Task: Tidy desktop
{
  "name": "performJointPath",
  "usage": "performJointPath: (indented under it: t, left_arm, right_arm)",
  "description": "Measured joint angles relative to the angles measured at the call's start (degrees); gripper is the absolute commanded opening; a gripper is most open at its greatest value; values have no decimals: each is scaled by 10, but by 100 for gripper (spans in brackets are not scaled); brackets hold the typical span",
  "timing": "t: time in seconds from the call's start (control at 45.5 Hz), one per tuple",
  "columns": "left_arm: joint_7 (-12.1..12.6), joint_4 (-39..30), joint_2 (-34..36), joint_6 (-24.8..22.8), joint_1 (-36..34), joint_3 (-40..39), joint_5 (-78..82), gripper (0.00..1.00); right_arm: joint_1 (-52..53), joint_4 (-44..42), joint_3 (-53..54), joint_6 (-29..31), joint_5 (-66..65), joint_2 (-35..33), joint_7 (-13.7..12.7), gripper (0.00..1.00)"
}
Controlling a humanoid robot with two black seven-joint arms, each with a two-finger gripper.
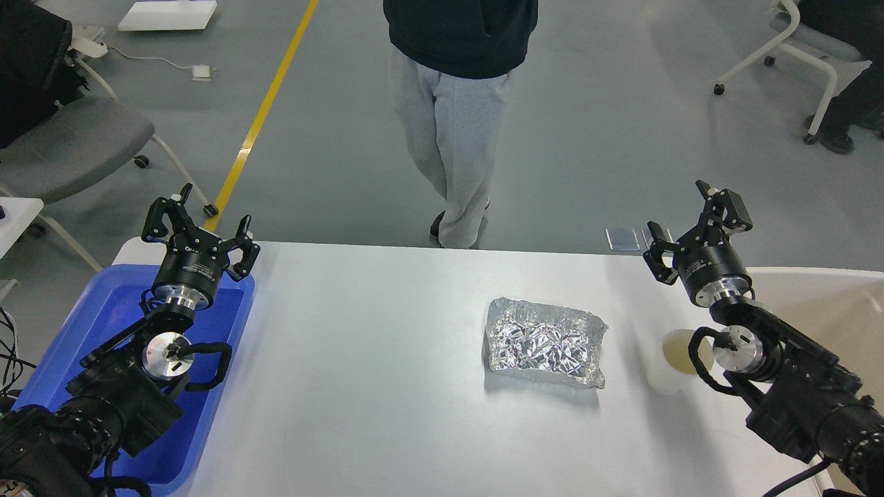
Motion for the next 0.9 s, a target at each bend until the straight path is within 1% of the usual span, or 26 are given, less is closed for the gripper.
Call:
performJointPath:
  t: [0.461, 0.571, 0.637, 0.812, 0.9]
  left_arm:
    - [0, 0, 0, 0, 0, -2, 0, 100]
    - [-1, 0, 0, 0, 0, -2, 0, 100]
    - [-1, 0, 0, 0, 0, -2, 0, 100]
    - [-1, 0, 0, 0, 0, -2, 0, 100]
    - [0, 0, 0, 0, 0, -2, 0, 100]
  right_arm:
    - [-2, 0, -11, -1, 1, 3, 1, 100]
    - [1, 3, -13, 0, 1, 2, -3, 100]
    - [3, 5, -13, 1, 2, 2, -13, 100]
    - [6, 23, -7, -2, 8, -9, -63, 100]
    - [7, 32, -10, -3, 6, -15, -77, 100]
